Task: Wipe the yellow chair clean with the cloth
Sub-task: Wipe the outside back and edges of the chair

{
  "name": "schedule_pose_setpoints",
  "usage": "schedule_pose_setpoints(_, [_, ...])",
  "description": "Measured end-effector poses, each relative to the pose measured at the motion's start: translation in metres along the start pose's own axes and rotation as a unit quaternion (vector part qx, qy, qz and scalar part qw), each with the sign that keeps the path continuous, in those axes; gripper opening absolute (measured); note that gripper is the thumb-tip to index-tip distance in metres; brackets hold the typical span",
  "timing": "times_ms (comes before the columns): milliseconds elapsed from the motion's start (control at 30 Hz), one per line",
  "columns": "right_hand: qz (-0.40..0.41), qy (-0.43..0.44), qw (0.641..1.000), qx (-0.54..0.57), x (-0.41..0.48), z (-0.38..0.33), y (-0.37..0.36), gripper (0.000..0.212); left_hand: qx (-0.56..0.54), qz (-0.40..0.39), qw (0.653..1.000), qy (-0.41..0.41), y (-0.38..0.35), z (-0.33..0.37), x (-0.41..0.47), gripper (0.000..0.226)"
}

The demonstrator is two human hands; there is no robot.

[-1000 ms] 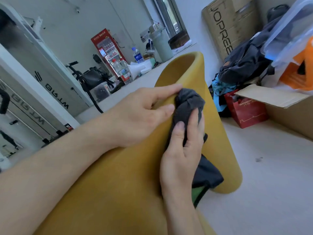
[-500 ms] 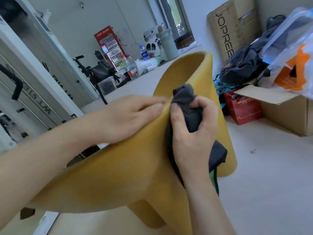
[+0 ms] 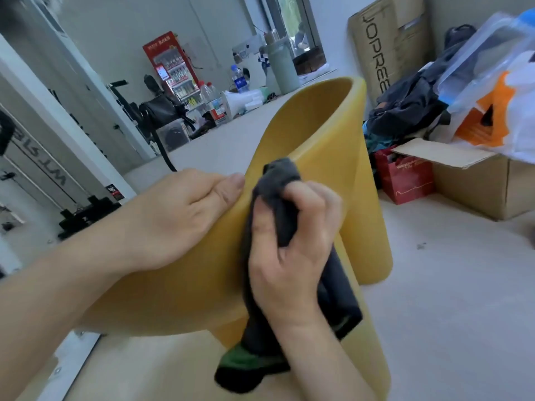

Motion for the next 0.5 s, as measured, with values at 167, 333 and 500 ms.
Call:
schedule_pose_setpoints(167, [0.094,-0.179,0.979,0.031,0.09,0.071,0.0,0.024,-0.017,-0.032,0.999,0.019,-0.003,-0.003,-0.005,0.083])
schedule_pose_setpoints(333, [0.068,-0.047,0.995,-0.062,-0.009,0.019,-0.024,0.027,0.001,0.007,0.998,0.056,0.003,-0.022,-0.02,0.075])
schedule_pose_setpoints(500, [-0.048,0.075,0.993,-0.08,-0.053,0.024,-0.037,0.021,0.061,0.077,0.987,0.128,0.013,-0.058,-0.059,0.084])
Point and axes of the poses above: each hand's wrist, its own x-axis towards the middle knuckle, its own y-axis out of the back of the hand, z = x × y, the point moved 1 cm from there along x, towards the middle knuckle, and after that the axes turned 3 degrees about -x, right-handed, at the moved point
